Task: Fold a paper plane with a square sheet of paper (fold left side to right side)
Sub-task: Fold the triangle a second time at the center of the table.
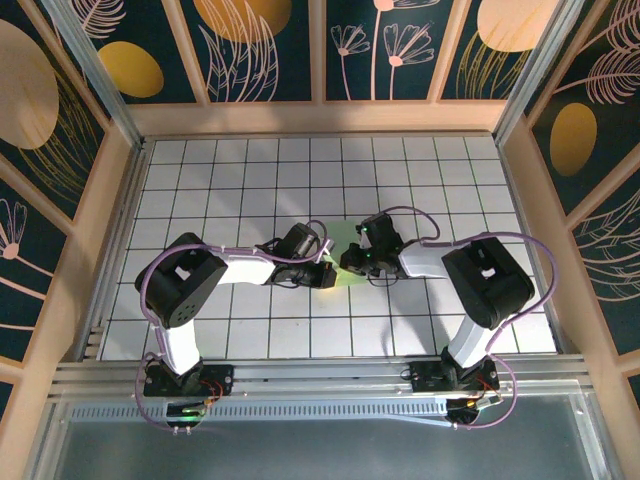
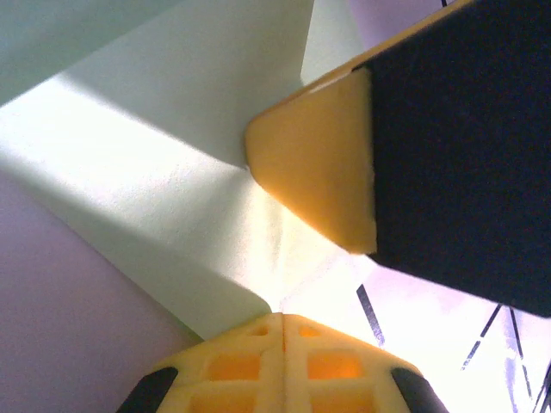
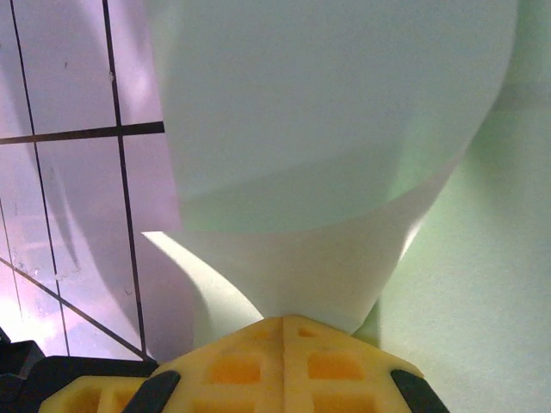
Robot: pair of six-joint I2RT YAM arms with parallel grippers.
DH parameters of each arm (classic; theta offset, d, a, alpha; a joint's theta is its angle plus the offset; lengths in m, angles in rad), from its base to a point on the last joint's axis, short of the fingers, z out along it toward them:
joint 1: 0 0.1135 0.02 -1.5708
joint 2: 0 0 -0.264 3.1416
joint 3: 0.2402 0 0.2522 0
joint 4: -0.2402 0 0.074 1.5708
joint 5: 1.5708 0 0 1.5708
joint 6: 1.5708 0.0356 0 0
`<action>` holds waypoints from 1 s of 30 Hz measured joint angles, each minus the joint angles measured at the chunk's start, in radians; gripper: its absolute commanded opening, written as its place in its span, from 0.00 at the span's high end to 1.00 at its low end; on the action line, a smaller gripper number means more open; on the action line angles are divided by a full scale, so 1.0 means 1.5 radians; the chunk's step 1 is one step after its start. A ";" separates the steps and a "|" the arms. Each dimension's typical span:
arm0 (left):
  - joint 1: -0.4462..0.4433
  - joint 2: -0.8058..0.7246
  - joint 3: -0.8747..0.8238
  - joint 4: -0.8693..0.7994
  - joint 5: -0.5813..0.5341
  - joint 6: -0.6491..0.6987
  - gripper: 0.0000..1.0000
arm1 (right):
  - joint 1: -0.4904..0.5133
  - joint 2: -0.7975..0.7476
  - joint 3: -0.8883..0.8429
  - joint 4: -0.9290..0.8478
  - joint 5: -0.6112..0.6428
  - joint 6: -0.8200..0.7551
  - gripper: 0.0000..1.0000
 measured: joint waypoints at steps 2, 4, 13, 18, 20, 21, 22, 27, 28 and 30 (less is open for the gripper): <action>0.000 0.000 0.000 0.000 0.000 0.000 1.00 | -0.013 0.000 0.000 0.000 0.000 -0.007 1.00; 0.000 0.000 0.000 0.000 0.000 0.000 1.00 | -0.032 0.002 0.003 0.000 0.002 -0.012 1.00; 0.000 0.002 0.000 0.009 -0.001 0.002 1.00 | -0.086 0.019 0.014 0.008 -0.018 -0.032 1.00; 0.000 0.005 0.000 0.020 -0.006 0.005 1.00 | -0.107 0.038 0.031 0.010 -0.040 -0.044 1.00; 0.000 0.005 0.000 0.025 -0.011 0.005 1.00 | -0.113 0.046 0.039 0.010 -0.049 -0.047 1.00; 0.000 0.006 0.000 0.027 -0.013 0.005 1.00 | -0.116 0.050 0.043 0.010 -0.053 -0.047 1.00; 0.000 0.006 0.000 0.028 -0.015 0.005 1.00 | -0.119 0.054 0.047 0.010 -0.056 -0.049 1.00; 0.000 0.006 0.000 0.029 -0.016 0.005 1.00 | -0.143 0.060 0.056 0.015 -0.046 -0.060 1.00; 0.000 0.006 0.000 0.028 -0.016 0.005 1.00 | -0.152 0.060 0.057 0.017 -0.039 -0.062 1.00; 0.000 0.006 0.000 0.028 -0.016 0.005 1.00 | -0.168 0.060 0.057 0.020 -0.033 -0.063 1.00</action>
